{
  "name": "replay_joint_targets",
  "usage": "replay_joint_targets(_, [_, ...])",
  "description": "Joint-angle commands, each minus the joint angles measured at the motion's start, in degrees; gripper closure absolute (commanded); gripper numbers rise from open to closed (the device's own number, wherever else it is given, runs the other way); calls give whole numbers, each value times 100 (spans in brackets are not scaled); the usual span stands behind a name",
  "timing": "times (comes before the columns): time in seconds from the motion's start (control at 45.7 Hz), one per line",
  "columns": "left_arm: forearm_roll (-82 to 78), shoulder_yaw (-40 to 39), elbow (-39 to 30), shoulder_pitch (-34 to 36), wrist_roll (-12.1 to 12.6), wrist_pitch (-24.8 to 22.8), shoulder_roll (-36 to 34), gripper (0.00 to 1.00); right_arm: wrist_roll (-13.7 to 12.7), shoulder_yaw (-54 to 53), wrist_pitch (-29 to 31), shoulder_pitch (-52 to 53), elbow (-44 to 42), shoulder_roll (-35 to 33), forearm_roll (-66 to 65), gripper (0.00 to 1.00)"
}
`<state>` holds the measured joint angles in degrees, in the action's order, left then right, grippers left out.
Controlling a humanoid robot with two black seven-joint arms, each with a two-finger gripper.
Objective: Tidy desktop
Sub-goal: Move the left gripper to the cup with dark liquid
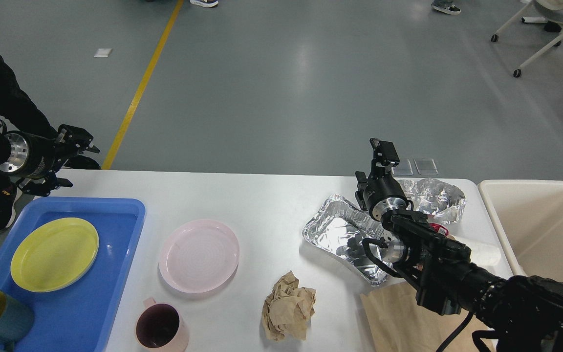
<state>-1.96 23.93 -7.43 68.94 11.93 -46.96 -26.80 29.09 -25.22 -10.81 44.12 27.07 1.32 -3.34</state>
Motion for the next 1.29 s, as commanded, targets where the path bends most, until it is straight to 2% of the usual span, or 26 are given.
replay_joint_targets(0.0, [-436,1059,-39,295,-50,-339,157,4,0,0,0,0,0,0,0,0])
replay_joint_targets(0.087, [-665,1517,-30,453,-24,-804,377,4,0,0,0,0,0,0,0,0])
replay_joint_targets(0.35, [-1298,1895,-56,813,-24,-804,606,4,0,0,0,0,0,0,0,0])
replay_joint_targets(0.437, [-1289,2439,-319,901,-24,-804,615,4,0,0,0,0,0,0,0,0])
replay_joint_targets(0.568, [-1211,3475,-1381,1375,-59,-804,588,4,0,0,0,0,0,0,0,0])
replay_joint_targets(0.765, [-1201,4338,-3192,2193,-77,-804,606,4,0,0,0,0,0,0,0,0])
replay_joint_targets(1.049, [-1280,4523,-5292,3054,20,-804,536,4,0,0,0,0,0,0,0,0])
replay_joint_targets(1.268, [-1281,4620,-5945,3257,20,-804,562,4,0,0,0,0,0,0,0,0])
